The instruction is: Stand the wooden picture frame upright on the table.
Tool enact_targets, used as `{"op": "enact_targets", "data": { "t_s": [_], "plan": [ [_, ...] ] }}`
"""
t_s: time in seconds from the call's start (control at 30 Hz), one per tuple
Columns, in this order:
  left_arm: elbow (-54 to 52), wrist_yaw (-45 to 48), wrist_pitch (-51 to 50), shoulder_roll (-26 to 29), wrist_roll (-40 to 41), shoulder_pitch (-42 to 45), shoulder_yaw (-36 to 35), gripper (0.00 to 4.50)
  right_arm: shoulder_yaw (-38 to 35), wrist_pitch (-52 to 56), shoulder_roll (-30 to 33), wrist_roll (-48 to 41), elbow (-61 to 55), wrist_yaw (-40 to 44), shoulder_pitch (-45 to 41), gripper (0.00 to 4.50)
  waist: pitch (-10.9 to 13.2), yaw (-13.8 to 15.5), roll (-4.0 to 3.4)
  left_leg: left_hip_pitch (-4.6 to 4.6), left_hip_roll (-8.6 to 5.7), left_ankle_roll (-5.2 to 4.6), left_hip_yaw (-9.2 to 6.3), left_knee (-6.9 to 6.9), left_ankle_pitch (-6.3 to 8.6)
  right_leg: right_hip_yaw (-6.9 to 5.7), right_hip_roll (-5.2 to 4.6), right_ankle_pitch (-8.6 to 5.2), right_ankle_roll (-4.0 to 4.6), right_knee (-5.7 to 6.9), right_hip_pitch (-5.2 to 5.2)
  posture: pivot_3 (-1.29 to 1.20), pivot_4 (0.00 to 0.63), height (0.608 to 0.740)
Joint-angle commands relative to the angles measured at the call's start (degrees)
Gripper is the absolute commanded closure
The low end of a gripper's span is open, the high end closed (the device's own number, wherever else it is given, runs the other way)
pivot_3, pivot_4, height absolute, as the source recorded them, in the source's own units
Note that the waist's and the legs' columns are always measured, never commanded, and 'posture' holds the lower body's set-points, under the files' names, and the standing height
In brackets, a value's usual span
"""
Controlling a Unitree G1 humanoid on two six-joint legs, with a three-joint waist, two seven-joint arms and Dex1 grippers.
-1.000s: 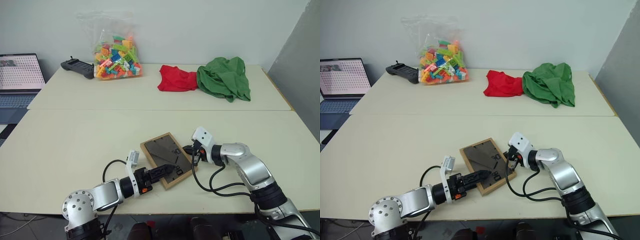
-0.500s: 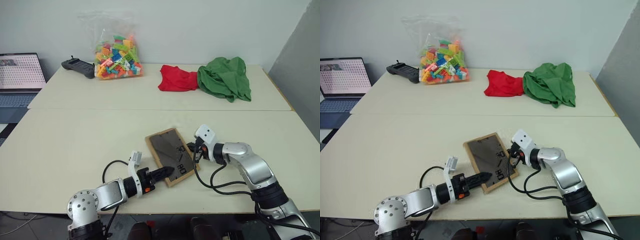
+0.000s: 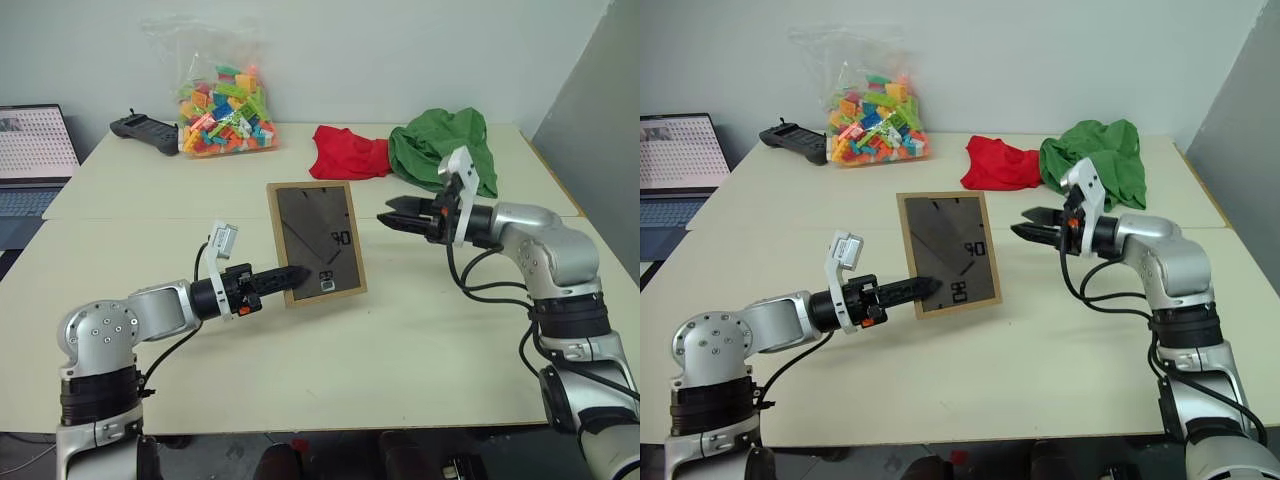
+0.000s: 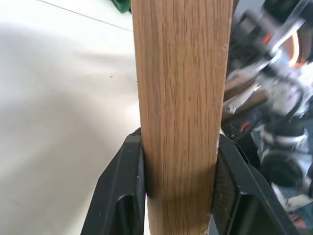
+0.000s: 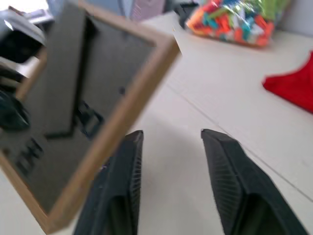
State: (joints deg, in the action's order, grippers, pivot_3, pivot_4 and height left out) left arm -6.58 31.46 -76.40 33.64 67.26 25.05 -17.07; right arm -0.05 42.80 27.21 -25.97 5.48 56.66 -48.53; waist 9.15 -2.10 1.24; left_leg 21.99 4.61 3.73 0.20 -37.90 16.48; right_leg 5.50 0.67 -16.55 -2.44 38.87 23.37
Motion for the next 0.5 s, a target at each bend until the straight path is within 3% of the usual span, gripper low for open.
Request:
{"op": "enact_targets", "data": {
  "t_s": [0.03, 0.23, 0.5],
  "plan": [
    [2.34, 5.67, 3.91, 2.41, -2.69, 3.8, 1.54, 3.19, -1.67, 2.7, -1.66, -4.91, -1.48, 0.9, -3.88, 1.54, 0.08, 0.04, 0.0, 0.03, 0.0, 0.0, -0.01, -0.02, 0.0, -0.01, 0.0, 0.0, 0.0, 0.05, 0.04, 0.0, 0.15, 0.74],
    [2.56, 8.58, 3.91, 2.76, -3.74, 4.54, 2.86, 3.19, 1.57, 1.67, -4.8, -4.78, -2.76, -0.06, -3.74, 0.08, 0.09, 0.07, -0.02, 0.16, 0.01, 0.0, -0.03, -0.04, 0.0, -0.04, 0.0, 0.0, 0.0, 0.07, 0.15, 0.0, 0.15, 0.74],
    [1.27, 8.87, 4.04, 1.53, -3.49, 4.56, 3.67, 3.19, 6.97, -3.41, -8.86, 0.48, -2.1, -3.82, -1.77, 0.08, 0.11, 0.05, -0.04, 0.22, 0.03, 0.0, -0.03, -0.05, 0.0, -0.03, 0.0, 0.0, 0.0, 0.11, 0.23, 0.0, 0.15, 0.74]
  ]
}}
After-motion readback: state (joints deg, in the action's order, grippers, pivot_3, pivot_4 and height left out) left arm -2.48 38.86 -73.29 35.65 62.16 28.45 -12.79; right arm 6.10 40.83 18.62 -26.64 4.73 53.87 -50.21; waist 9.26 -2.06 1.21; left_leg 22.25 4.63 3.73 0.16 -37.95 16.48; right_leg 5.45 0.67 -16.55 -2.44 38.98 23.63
